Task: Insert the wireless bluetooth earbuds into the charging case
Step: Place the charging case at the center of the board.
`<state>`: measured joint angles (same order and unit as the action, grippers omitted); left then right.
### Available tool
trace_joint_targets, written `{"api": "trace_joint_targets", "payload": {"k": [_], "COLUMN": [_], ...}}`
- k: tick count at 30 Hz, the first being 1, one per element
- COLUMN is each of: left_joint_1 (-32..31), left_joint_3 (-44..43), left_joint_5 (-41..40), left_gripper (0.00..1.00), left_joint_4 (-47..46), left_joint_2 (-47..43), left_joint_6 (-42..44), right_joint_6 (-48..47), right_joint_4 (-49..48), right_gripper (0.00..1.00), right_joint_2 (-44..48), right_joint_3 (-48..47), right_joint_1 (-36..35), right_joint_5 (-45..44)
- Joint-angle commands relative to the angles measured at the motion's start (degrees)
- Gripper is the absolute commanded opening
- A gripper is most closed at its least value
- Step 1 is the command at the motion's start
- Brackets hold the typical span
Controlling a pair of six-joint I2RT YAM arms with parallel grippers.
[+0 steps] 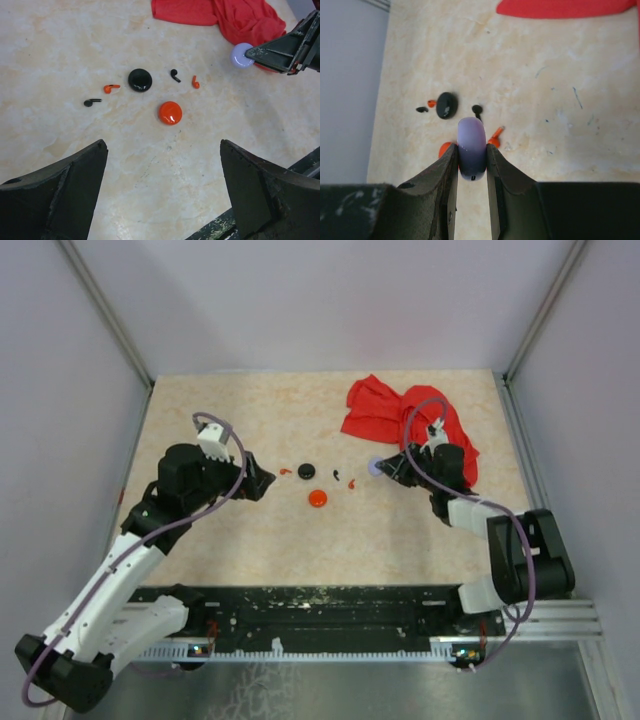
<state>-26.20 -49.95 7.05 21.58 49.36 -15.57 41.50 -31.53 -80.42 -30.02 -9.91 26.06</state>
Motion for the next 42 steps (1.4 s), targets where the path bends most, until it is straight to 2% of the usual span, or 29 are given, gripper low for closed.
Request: {"api": "trace_joint_targets", "payload": {"k": [1, 9, 14, 16, 20, 32, 36, 42], "left_joint_1": [0.4, 0.9, 2.4, 3.0, 4.1, 5.8, 6.0, 6.2], "left_joint_3": [1.4, 3.1, 3.2, 3.5, 3.9, 4.3, 4.4, 4.5], "left_joint_5": [-4.0, -3.5, -1.8, -0.8, 0.7, 3.8, 4.1, 5.8], "left_gripper": [1.00, 1.00, 1.00, 1.00, 1.00, 1.00, 1.00, 1.00], "left_joint_4": [1.6, 1.9, 2.1, 1.9, 1.4, 0.7, 0.7, 0.7], "left_joint_2": [-1.1, -2.1, -1.7, -1.8, -2.0, -1.5, -1.4, -0.3], "left_joint_6": [3.6, 4.3, 4.5, 4.5, 4.5, 4.0, 3.8, 3.8], "right_joint_6": [-0.4, 2.0, 3.3, 3.7, 4.1, 0.7, -0.7, -3.4], "right_joint_4": [1.8, 1.1, 2.6, 3.5, 5.7, 14.6, 17.0, 21.0], "right_gripper": [0.00, 0.00, 0.00, 0.03, 0.18, 0.49, 0.56, 0.60], "right_joint_2": [-4.9, -18.0, -23.0, -25.2, -27.5, -23.8, -20.5, -15.4], "right_joint_3": [-5.8, -12.2, -16.6, -18.0, -19.4, -16.9, -15.1, -12.6], "right_joint_1": [0.9, 2.7, 2.9, 3.0, 3.7, 4.3, 4.3, 4.3], "right_joint_5": [-6.6, -7.0, -6.6, -6.4, -6.6, -10.0, -11.4, -13.1]}}
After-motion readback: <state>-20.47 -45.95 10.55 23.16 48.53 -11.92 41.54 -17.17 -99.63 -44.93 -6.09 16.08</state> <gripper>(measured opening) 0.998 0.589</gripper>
